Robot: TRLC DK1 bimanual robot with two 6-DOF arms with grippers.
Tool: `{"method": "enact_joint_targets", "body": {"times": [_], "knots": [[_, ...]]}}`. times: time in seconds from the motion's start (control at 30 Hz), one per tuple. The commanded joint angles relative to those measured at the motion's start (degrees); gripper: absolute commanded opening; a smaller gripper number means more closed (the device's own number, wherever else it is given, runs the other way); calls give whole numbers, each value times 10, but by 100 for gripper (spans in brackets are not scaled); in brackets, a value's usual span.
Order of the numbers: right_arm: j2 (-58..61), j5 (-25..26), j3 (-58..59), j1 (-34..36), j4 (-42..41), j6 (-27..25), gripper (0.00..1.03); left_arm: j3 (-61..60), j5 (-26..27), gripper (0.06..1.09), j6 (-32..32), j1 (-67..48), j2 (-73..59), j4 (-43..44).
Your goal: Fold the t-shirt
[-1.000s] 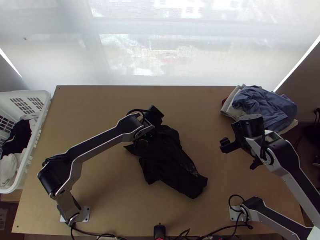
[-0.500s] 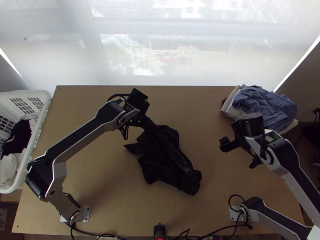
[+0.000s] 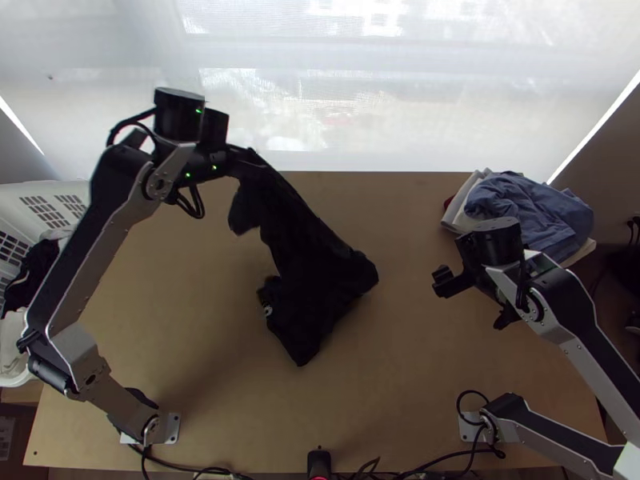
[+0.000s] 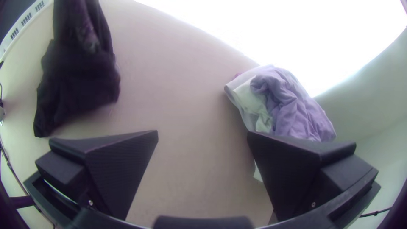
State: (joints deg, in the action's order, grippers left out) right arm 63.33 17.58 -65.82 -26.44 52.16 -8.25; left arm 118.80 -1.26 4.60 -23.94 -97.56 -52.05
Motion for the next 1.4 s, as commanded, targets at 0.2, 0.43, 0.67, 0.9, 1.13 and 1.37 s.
{"method": "enact_joint_targets", "body": {"times": [0.2, 0.43, 0.67, 0.9, 1.13, 1.37], "knots": [[13, -1, -17, -26, 0, -5, 98, 92, -41, 9, -18, 81, 40, 62], [45, -10, -18, -124, -5, -13, 98, 63, -40, 9, -18, 102, 47, 42], [138, -41, -62, -203, -83, -14, 98, 35, -39, 9, -10, 101, 48, 41], [312, -58, -161, -234, -154, -7, 98, 13, -40, 9, -6, 102, 52, 42], [417, -58, -171, -274, -290, -7, 98, 4, -40, 9, -6, 115, 53, 44], [492, -58, -158, -276, -398, -8, 98, -46, -39, 9, 9, 107, 73, 47]]}}
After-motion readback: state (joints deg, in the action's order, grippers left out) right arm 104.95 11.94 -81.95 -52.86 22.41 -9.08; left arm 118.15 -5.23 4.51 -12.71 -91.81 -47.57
